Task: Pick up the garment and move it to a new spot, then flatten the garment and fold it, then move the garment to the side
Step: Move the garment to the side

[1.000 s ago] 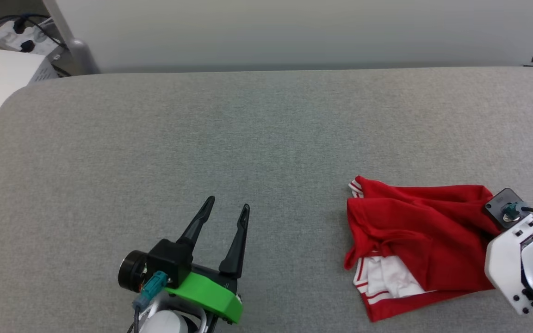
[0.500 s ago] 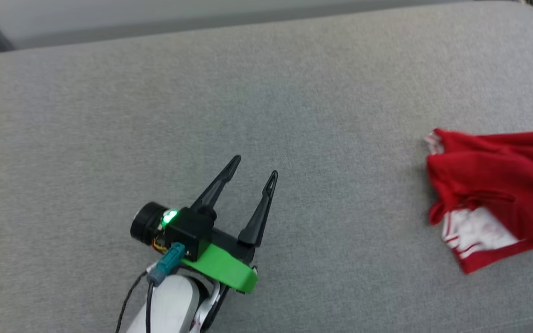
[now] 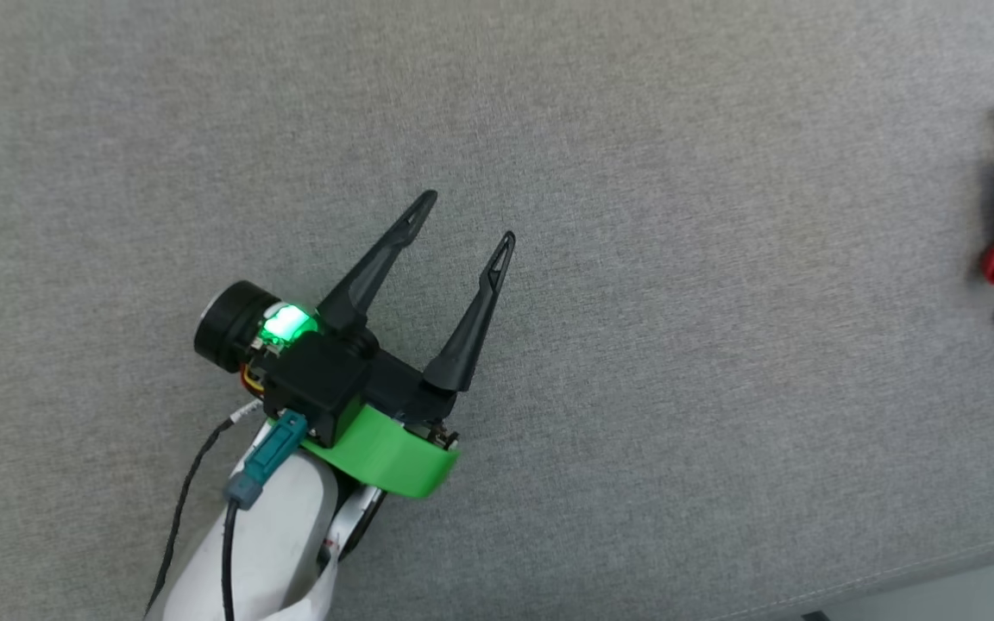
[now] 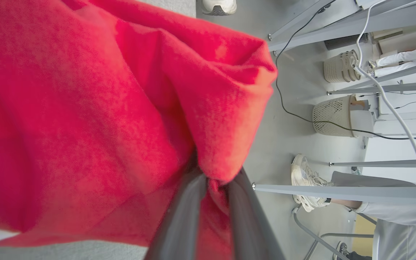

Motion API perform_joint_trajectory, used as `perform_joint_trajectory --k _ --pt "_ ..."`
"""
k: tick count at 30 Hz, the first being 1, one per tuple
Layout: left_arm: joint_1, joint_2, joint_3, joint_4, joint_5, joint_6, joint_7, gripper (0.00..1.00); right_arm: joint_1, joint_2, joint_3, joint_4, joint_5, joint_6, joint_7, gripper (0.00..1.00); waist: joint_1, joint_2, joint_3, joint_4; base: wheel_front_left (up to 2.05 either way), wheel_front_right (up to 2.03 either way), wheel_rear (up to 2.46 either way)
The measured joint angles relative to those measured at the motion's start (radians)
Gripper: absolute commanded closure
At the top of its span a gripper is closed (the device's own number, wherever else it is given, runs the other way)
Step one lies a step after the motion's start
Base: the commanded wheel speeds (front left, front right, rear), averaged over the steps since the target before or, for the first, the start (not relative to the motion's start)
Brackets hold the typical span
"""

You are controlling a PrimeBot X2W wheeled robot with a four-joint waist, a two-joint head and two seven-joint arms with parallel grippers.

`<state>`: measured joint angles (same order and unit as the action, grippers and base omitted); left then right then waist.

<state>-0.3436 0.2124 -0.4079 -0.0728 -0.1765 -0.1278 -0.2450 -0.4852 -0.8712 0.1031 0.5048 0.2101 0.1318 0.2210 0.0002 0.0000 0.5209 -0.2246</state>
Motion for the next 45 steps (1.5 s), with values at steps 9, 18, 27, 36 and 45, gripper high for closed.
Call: perform_joint_trajectory --k 9,18,27,36,45 --pt "-0.015 0.031 0.026 -0.074 0.001 0.01 0.023 0.0 -0.12 0.072 -0.072 0.135 -0.089 0.0 -0.094 1.0 0.0 -0.0001 0.098 0.008 0.0 0.0 0.0" --pt "-0.005 0.027 0.029 -0.038 -0.013 0.024 0.007 0.0 -0.141 0.105 -0.119 0.192 -0.162 0.0 -0.125 0.0 -0.0001 -0.0001 0.052 0.03 0.0 0.0 0.0" --pt "0.064 0.004 0.083 0.064 -0.062 0.05 -0.01 0.0 -0.138 0.148 -0.103 0.067 -0.109 0.0 -0.138 0.0 -0.0002 -0.0001 -0.085 0.043 0.0 0.0 0.0" --pt "0.164 -0.018 0.175 0.103 -0.1 0.071 -0.011 0.0 -0.024 0.275 -0.09 -0.215 0.027 0.0 -0.138 0.0 -0.0003 -0.0001 -0.254 0.069 0.0 0.0 0.0" --pt "0.241 -0.061 0.245 0.128 -0.107 0.07 -0.011 0.0 0.223 0.481 -0.161 -0.476 0.067 0.0 -0.211 0.0 -0.0003 0.0 -0.395 0.123 0.0 0.0 0.0"
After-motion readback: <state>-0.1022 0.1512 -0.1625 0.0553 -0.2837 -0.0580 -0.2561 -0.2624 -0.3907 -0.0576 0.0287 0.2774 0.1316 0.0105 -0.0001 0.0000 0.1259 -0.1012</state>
